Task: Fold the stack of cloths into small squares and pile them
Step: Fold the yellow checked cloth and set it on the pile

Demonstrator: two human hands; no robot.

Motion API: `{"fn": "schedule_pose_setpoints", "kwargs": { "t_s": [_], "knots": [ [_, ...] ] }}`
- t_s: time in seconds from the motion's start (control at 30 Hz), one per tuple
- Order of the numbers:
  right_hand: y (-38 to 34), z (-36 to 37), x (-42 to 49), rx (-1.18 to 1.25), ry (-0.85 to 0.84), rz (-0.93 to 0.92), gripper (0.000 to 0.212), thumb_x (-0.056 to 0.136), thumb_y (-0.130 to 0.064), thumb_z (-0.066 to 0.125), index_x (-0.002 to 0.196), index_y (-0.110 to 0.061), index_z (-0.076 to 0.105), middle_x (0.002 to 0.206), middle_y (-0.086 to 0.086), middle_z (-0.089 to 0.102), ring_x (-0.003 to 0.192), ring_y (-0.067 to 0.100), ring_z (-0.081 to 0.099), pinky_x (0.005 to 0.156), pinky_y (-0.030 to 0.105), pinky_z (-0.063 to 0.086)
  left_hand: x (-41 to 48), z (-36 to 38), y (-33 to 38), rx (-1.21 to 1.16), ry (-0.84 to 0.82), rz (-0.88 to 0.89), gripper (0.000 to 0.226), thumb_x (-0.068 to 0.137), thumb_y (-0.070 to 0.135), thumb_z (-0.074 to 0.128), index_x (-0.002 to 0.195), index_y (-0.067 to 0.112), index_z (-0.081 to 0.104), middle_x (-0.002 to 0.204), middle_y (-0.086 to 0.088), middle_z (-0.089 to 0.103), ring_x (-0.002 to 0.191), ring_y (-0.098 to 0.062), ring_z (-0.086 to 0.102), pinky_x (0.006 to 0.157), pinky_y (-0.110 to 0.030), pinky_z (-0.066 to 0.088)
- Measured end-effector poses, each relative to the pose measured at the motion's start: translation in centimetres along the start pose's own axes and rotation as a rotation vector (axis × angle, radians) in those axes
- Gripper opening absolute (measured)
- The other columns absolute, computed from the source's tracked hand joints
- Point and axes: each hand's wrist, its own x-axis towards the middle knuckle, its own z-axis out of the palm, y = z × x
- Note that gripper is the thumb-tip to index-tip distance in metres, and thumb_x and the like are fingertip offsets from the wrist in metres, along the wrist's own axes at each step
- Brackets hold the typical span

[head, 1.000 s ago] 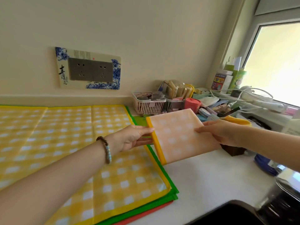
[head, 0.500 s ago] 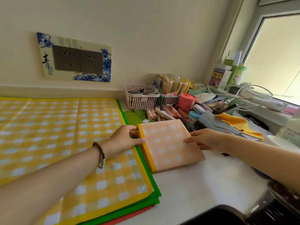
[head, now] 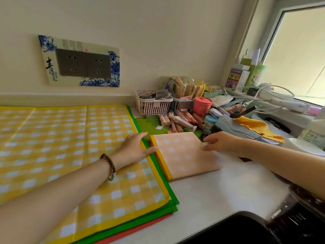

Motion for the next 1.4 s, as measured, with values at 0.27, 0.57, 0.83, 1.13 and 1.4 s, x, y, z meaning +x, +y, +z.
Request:
{"fn": "schedule_pose_setpoints", "kwargs": {
  "t_s": [0.27, 0.57, 0.83, 1.13, 1.4],
  "knots": [
    [-6.4, 2.2, -2.7, -0.044, -0.042, -0.259, 0.065, 0.082, -0.046, 0.064, 0.139, -0.023, 0.042, 0.144, -0.003, 0.043, 0.129, 0.016, 0.043, 0.100, 0.024, 0.035, -3.7, -4.6, -2.2, -0.059, -0.086, 0.055, 0.084, 0.078, 0.063, 0.051, 0.148, 0.021, 0.027, 0.154, 0.006, 0.026, 0.140, -0.010, 0.026, 0.109, -0.023, 0.022],
    [-14.5, 11.5, -6.7, -0.136, -0.154, -0.589, 0.075, 0.082, -0.050, 0.062, 0.146, -0.031, 0.028, 0.155, -0.011, 0.021, 0.141, 0.009, 0.021, 0.110, 0.022, 0.018, -13.5, -11.5, -9.6, 0.267, -0.275, 0.017, 0.104, 0.062, 0.091, 0.031, 0.148, 0.038, 0.012, 0.154, 0.021, 0.006, 0.143, -0.002, 0.005, 0.117, -0.025, 0.006],
    [-18.1, 16.9, -11.1, -0.202, -0.296, -0.804, 0.077, 0.082, -0.057, 0.057, 0.147, -0.038, 0.019, 0.156, -0.018, 0.008, 0.144, 0.005, 0.003, 0.119, 0.033, 0.008, -21.0, -15.4, -13.8, 0.377, -0.304, 0.016, 0.105, 0.052, 0.098, 0.031, 0.143, 0.051, 0.007, 0.152, 0.027, -0.002, 0.141, 0.004, -0.006, 0.116, -0.026, -0.003],
    [-19.4, 19.1, -13.9, -0.170, -0.310, -0.893, 0.068, 0.082, -0.054, 0.060, 0.142, -0.045, 0.028, 0.153, -0.024, 0.012, 0.139, -0.008, 0.002, 0.111, 0.018, 0.002, -24.6, -17.4, -13.6, 0.398, -0.446, -0.002, 0.096, 0.053, 0.089, 0.049, 0.130, 0.065, -0.003, 0.147, 0.035, -0.010, 0.137, 0.009, -0.015, 0.116, -0.029, -0.005],
    [-20.1, 18.2, -13.9, -0.093, -0.285, -0.878, 0.032, 0.083, -0.048, 0.061, 0.115, -0.042, 0.063, 0.138, -0.024, 0.045, 0.126, -0.011, 0.038, 0.107, 0.015, 0.029, -25.4, -18.5, -12.7, 0.122, -0.386, -0.054, 0.069, 0.068, 0.067, 0.063, 0.131, 0.058, 0.036, 0.146, 0.033, 0.023, 0.135, 0.010, 0.019, 0.112, -0.020, 0.018]
  ]
}}
